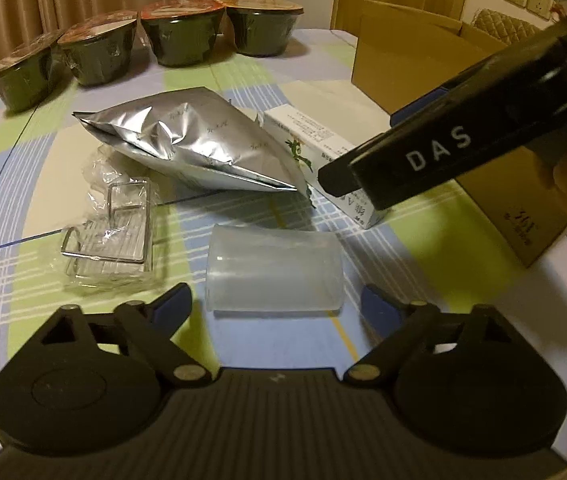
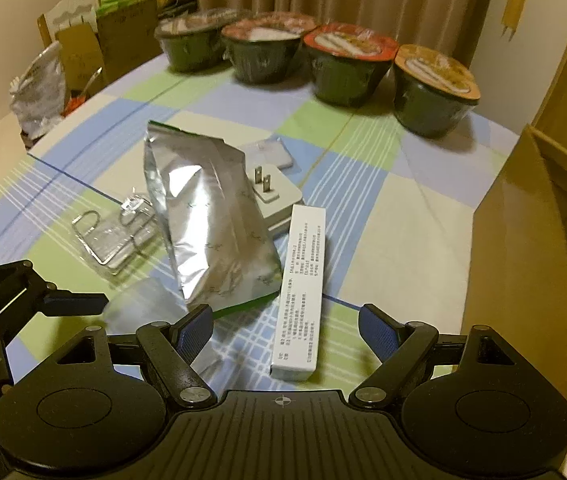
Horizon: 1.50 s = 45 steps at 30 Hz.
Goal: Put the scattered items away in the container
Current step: 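Grasp the clear plastic container with the left tool while the right tool grasps the white tube box, then lift and carry the clear container and white tube box over the cardboard box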
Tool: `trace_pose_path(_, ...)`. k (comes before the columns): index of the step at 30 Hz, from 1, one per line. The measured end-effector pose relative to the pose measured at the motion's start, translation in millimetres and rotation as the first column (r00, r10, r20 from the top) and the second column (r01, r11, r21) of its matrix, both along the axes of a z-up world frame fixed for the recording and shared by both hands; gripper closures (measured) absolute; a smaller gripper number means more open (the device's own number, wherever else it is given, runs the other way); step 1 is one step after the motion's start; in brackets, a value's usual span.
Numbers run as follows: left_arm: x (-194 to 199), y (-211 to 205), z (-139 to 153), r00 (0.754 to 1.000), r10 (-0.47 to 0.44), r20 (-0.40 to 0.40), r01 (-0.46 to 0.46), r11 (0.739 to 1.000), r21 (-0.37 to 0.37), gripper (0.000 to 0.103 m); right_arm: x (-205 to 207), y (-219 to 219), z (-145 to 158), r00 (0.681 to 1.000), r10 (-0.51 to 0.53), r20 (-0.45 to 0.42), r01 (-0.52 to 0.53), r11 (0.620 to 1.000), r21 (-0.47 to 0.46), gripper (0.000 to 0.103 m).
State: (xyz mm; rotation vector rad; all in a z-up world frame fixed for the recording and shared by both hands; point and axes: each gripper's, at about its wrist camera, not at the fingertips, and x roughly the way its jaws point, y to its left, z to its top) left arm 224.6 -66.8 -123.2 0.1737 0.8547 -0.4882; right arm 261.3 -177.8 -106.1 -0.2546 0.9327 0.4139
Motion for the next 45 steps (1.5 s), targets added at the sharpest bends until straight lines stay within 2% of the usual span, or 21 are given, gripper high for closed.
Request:
trace_pose_path(1, 1, -1, -1, 1.000, 0.000, 0.002, 0.000, 1.000, 0.004, 0.024, 3, 0, -3, 1.000, 0.002, -0.011, -0.002, 1.000, -0.005, 0.035)
trace_pose_path(2, 2, -1, -2, 1.000, -0.001, 0.002, 0.001, 1.000, 0.007, 0.031, 7, 0, -6, 1.000, 0.001, -0.018, -0.002, 1.000, -0.011, 0.035)
trace_pose_path(3, 2, -1, -3, 1.000, -0.001, 0.001, 0.001, 1.000, 0.011, 0.034, 10, 0, -9, 1.000, 0.002, -0.023, -0.002, 1.000, -0.015, 0.035)
trace_pose_path(6, 1, 2, -2, 1.000, -0.003, -0.004, 0.003, 1.000, 0.014, 0.034, 16, 0, -16, 0.999, 0.001, -0.044, -0.002, 1.000, -0.022, 0.036)
trace_pose_path(7, 0, 3, -2, 1.000, -0.006, -0.008, 0.006, 1.000, 0.013, 0.034, 18, 0, -19, 0.999, -0.001, -0.053, 0.000, 1.000, -0.023, 0.039)
trace_pose_path(9, -3, 7, 0, 1.000, -0.007, -0.017, 0.008, 1.000, 0.012, 0.034, 22, -1, -23, 0.997, -0.013, -0.077, 0.011, 1.000, -0.020, 0.063)
trace_pose_path(11, -7, 9, 1, 1.000, -0.007, -0.022, 0.007, 1.000, 0.018, 0.034, 22, -4, -23, 0.996, -0.030, -0.089, 0.028, 0.999, -0.016, 0.072)
trace_pose_path(18, -24, 19, 9, 0.998, 0.020, -0.051, -0.019, 1.000, 0.022, 0.034, -8, -9, -14, 0.990, -0.050, -0.128, 0.051, 0.999, 0.003, 0.074)
trace_pose_path(24, -44, 23, 15, 0.998, 0.022, -0.062, -0.020, 0.999, 0.030, 0.034, -69, -21, -5, 0.986, -0.055, -0.159, 0.058, 0.998, 0.019, 0.074)
trace_pose_path(31, -63, 22, 16, 0.998, -0.020, -0.065, 0.022, 0.999, 0.041, 0.033, -136, -42, -10, 0.972, -0.121, -0.203, 0.134, 0.989, 0.054, 0.074)
trace_pose_path(33, -64, 20, 16, 0.998, -0.026, -0.057, 0.029, 0.998, 0.057, 0.029, -141, -44, -11, 0.974, -0.128, -0.185, 0.138, 0.989, 0.044, 0.073)
trace_pose_path(38, -63, 15, 17, 0.999, -0.028, -0.040, 0.031, 0.996, 0.084, 0.026, -138, -44, -13, 0.975, -0.122, -0.183, 0.131, 0.991, 0.039, 0.073)
trace_pose_path(45, -59, 8, 12, 0.998, -0.038, -0.046, 0.042, 0.994, 0.103, 0.026, -123, -39, -16, 0.980, -0.106, -0.167, 0.112, 0.993, 0.028, 0.073)
